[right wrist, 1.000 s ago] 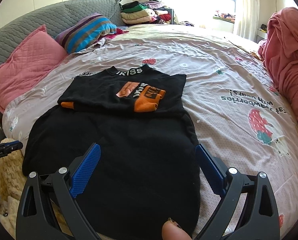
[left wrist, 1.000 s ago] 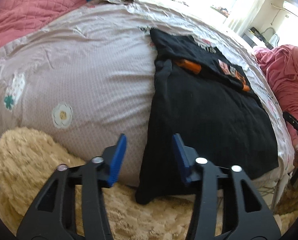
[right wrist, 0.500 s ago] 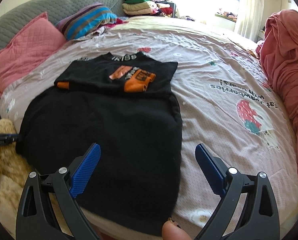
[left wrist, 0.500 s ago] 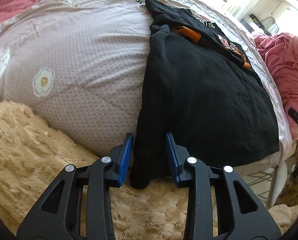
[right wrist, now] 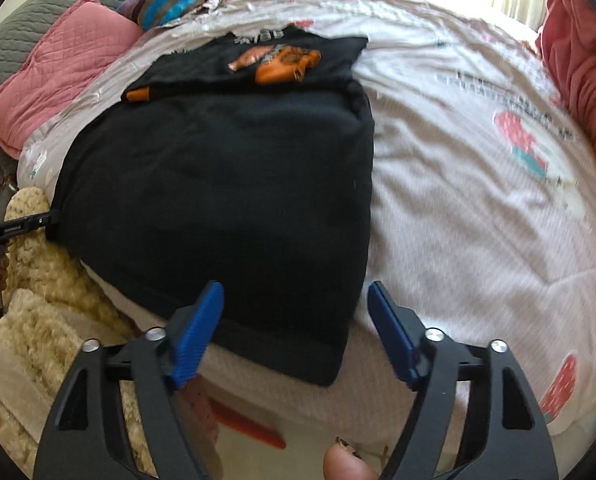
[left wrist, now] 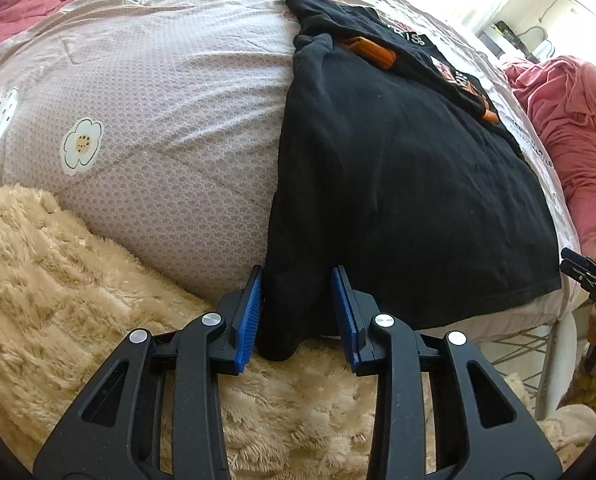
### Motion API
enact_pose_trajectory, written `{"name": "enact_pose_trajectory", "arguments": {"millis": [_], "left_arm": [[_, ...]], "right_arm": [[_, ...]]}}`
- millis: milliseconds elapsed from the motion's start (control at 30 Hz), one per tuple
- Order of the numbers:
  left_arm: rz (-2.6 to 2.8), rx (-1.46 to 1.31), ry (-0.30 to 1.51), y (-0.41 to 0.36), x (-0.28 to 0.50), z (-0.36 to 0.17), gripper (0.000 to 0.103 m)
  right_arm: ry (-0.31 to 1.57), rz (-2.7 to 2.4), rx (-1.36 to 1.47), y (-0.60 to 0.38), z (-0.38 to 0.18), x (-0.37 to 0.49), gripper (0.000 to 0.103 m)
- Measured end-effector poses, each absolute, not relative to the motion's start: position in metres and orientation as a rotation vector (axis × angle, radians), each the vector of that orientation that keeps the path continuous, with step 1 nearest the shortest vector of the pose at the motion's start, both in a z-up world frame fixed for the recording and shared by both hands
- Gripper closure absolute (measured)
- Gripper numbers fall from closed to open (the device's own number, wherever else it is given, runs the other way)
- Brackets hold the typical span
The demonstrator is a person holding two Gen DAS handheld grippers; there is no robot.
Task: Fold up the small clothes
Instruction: 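Close the right gripper on the hem while the left gripper holds it, then lift the hem with both grippers and fold it over toward the collar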
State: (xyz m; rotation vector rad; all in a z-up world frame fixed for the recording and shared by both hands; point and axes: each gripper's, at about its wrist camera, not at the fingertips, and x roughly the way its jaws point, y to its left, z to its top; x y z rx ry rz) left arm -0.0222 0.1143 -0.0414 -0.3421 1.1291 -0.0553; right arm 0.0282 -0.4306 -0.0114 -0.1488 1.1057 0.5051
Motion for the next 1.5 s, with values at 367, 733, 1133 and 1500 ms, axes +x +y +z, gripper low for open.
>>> {"name": "enact_pose_trajectory", "arguments": {"millis": [367, 733, 1133, 1500], "left_arm": [[-0.068, -0.389, 1.129, 0.120, -0.019, -0.046, 0.075], [-0.071, -0.389, 1.127, 0.118, -0.019, -0.041, 0.092], [-0.114, -0.464, 0.972, 0.125, -0.016, 0.016, 0.101], [-0.106, -0.460, 0.862, 0.128, 0.001, 0.068, 0.101]], "right_arm": [[1.097, 0.556, -0.157, -0.431, -0.027, 0.025, 0.087], [0.928, 0.654, -0.064, -0.422, 0.021, 0.029, 0.094], [0.782, 0.607, 0.060, -0.450, 0.055, 0.040, 0.095], [0.672, 0.569, 0.132, -0.464, 0.077, 0.051, 0.095]]}}
